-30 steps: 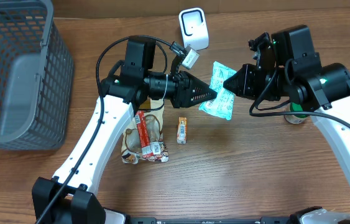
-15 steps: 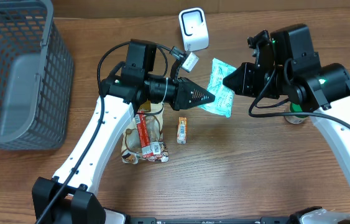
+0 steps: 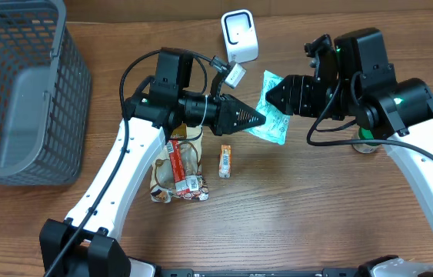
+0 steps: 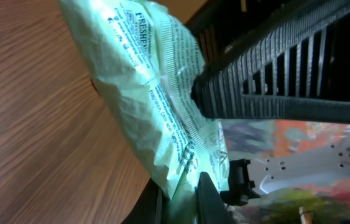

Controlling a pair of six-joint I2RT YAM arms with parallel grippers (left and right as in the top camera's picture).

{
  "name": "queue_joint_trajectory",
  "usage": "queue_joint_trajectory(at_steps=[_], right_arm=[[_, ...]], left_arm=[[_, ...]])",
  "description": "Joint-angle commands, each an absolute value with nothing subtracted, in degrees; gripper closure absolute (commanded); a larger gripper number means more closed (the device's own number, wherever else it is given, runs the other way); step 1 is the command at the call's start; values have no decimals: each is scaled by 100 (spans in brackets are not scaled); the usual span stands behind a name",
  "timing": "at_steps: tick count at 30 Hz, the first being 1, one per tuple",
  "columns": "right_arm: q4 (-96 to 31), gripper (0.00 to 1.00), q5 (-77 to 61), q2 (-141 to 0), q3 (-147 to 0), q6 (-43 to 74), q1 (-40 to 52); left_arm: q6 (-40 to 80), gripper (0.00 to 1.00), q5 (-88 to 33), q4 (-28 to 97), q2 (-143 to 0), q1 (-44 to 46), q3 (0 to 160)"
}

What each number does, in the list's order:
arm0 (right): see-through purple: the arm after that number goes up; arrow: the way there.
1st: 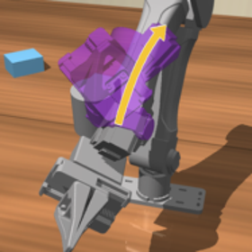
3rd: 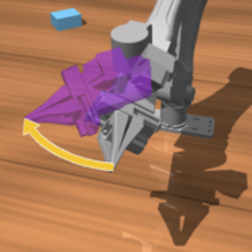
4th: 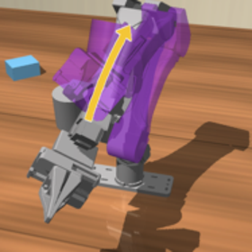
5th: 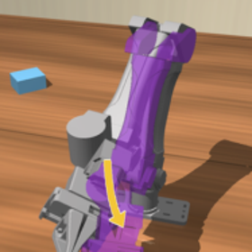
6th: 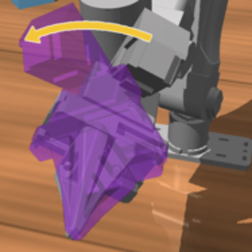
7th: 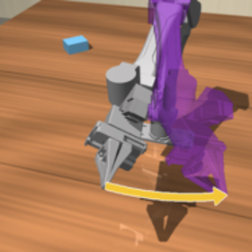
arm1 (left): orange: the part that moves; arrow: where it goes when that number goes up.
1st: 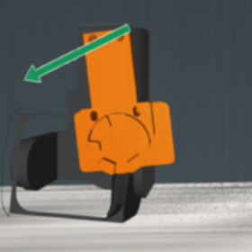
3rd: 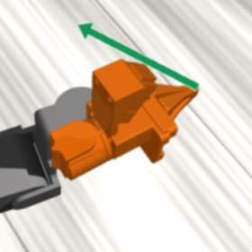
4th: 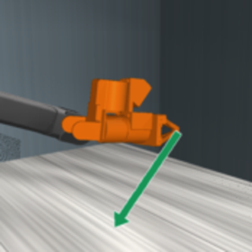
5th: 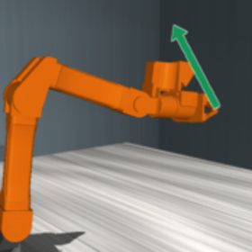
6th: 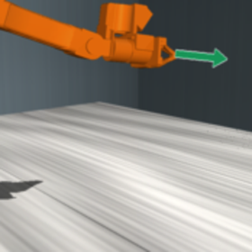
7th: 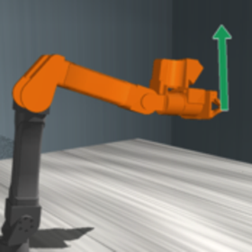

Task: Scan the item barcode

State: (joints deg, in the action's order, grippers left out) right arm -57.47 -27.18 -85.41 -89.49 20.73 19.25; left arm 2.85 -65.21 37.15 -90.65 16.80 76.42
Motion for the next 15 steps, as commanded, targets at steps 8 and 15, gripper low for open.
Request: queue_joint_trajectory(at_steps=[8, 15], right_arm=[[-5789, 31, -4115, -8490, -9006, 1317, 1100], [-5728, 37, -6101, -8490, -9006, 864, 663]], left_arm=[[-239, 96, -8643, 3677, -9063, 1496, 7697], [-344, 96, -8938, 3645, -9063, 1503, 7697]])
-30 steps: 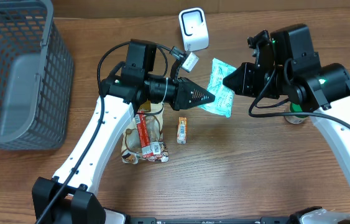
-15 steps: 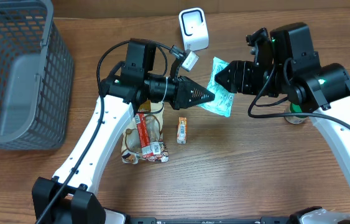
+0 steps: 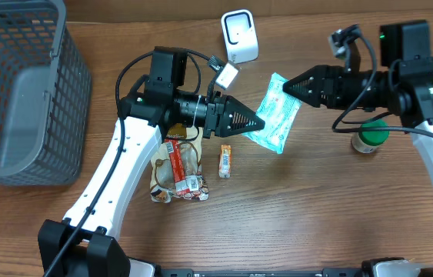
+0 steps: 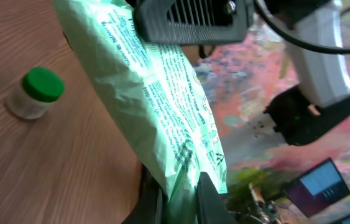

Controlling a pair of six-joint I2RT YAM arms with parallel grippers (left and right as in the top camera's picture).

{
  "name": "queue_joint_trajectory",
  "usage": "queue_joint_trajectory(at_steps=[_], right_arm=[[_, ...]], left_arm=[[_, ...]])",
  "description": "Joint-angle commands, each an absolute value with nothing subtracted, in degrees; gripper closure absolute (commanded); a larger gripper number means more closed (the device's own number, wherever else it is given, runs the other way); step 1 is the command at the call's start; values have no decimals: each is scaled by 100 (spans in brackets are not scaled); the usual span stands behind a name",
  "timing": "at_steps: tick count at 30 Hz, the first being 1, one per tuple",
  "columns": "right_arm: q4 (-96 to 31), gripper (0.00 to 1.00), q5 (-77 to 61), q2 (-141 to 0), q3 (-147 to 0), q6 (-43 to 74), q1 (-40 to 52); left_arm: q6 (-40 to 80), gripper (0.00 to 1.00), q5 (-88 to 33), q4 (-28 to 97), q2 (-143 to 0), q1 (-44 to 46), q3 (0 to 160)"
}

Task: Scan the item barcode

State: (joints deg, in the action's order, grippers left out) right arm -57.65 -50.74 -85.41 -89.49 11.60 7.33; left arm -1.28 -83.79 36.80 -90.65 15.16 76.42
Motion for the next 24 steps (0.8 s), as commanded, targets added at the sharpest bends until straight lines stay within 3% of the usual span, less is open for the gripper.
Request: queue_joint_trajectory(at_steps=[1, 6, 24], right_arm=[[-5728, 41, -6136, -8490, -9006, 867, 663], [-5802, 56, -6163, -8490, -9006, 867, 681], [-6204, 60, -6158, -8490, -9006, 696, 718]], left_arm=[[-344, 96, -8938, 3610, -9065, 1503, 7697], [-342, 96, -8886, 3570, -9065, 1503, 7697], [-255, 96, -8296, 3420, -9065, 1503, 7697]])
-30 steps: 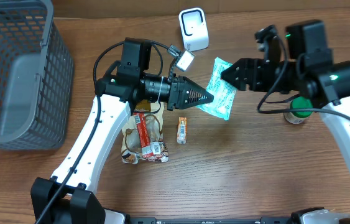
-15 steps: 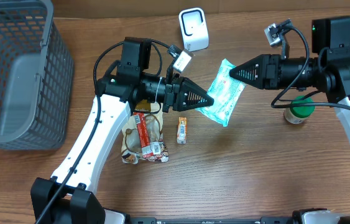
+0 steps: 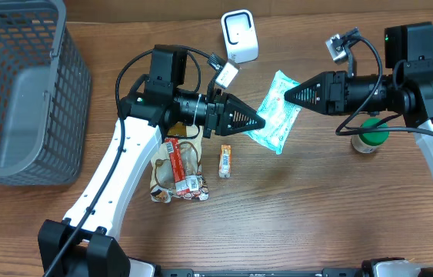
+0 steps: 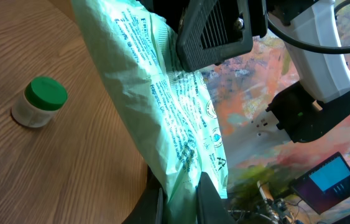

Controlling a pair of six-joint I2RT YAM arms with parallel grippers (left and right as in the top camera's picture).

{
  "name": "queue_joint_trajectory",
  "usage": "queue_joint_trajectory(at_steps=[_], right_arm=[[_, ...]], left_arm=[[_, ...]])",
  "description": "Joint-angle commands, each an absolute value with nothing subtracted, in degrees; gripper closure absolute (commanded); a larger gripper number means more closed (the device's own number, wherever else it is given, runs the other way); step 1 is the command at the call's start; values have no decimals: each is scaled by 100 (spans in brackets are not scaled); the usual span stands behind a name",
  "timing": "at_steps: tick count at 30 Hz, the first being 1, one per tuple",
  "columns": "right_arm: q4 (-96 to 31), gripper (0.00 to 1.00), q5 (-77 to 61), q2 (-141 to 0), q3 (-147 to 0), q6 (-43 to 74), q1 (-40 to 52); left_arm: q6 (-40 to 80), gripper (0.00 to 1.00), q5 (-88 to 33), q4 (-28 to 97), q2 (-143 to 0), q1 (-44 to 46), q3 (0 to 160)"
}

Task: Scan the item barcode

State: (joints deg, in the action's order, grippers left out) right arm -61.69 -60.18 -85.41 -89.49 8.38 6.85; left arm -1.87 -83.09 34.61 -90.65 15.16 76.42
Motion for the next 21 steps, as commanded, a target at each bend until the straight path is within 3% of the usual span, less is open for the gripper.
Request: queue_joint_trajectory(at_steps=[1, 12, 21], right_arm=[[-6202, 60, -6158, -8490, -9006, 694, 718], [-6139, 61, -5970, -8490, -9006, 696, 939], [-6112, 94, -5791, -8490, -9006, 694, 1007]], left_arm=[[-255, 96, -8296, 3422, -9065, 1503, 7697], [-106, 96, -8361, 3417, -9063, 1702, 7697], [-104, 96, -7957, 3422, -9065, 1671, 7697]])
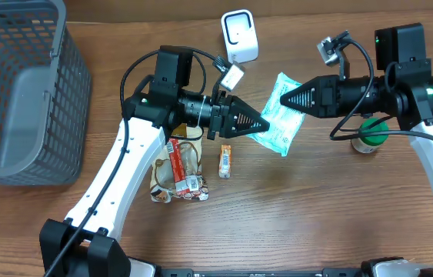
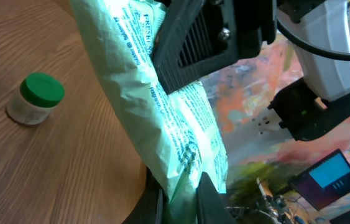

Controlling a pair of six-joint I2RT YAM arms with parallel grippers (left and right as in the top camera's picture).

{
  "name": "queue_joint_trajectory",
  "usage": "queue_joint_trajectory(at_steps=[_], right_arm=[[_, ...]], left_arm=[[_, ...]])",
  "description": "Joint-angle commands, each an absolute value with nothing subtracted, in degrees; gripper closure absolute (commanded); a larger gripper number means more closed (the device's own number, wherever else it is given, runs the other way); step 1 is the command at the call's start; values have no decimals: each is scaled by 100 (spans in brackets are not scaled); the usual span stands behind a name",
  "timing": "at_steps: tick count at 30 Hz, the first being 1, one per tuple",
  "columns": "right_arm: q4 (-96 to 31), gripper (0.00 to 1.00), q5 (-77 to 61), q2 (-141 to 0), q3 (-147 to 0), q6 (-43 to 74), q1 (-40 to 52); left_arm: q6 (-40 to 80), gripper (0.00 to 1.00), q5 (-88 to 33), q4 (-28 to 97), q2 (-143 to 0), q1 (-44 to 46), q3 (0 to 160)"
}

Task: Scan the item barcode

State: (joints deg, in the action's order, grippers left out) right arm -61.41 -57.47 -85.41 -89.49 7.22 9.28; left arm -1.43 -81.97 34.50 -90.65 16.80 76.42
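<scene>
A pale green printed packet point(image 1: 282, 118) hangs in the air over the table's middle, with my left gripper point(image 1: 261, 123) shut on its lower edge. In the left wrist view the packet point(image 2: 143, 118) rises from between my fingers point(image 2: 211, 198). My right gripper point(image 1: 284, 98) points left, and its tip lies against the packet's upper edge. One ribbed black finger point(image 2: 206, 40) of it crosses in front of the packet, and its other finger is hidden. The white scanner point(image 1: 239, 35) stands at the back, apart from the packet.
A grey mesh basket point(image 1: 16, 92) fills the left side. A crumpled snack packet point(image 1: 176, 168) and a small bar point(image 1: 225, 161) lie under my left arm. A green-lidded jar point(image 1: 370, 138) stands below my right arm; the jar point(image 2: 35, 98) also shows in the left wrist view.
My right gripper has come slightly further left, so its tip now overlaps the packet's upper edge. The left gripper still holds the packet in about the same place.
First my right gripper was close against the packet held by my left gripper. Then it stood drawn back to the right, clear of the packet. After that it was nearer again, and now its tip rests at the packet's top edge.
</scene>
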Motion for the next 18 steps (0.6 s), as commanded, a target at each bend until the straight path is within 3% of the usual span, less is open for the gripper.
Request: queue_joint_trajectory(at_steps=[1, 10, 18], right_arm=[[-6112, 96, -5791, -8490, -9006, 696, 1007], [-6114, 96, -5793, -8490, -9006, 548, 1007], [-6064, 96, -5789, -8490, -9006, 545, 1007]], left_arm=[[-102, 96, -7817, 3422, -9065, 1660, 7697], [235, 95, -7290, 3284, -9065, 1219, 7699], [388, 64, -7249, 3262, -9065, 674, 7699]])
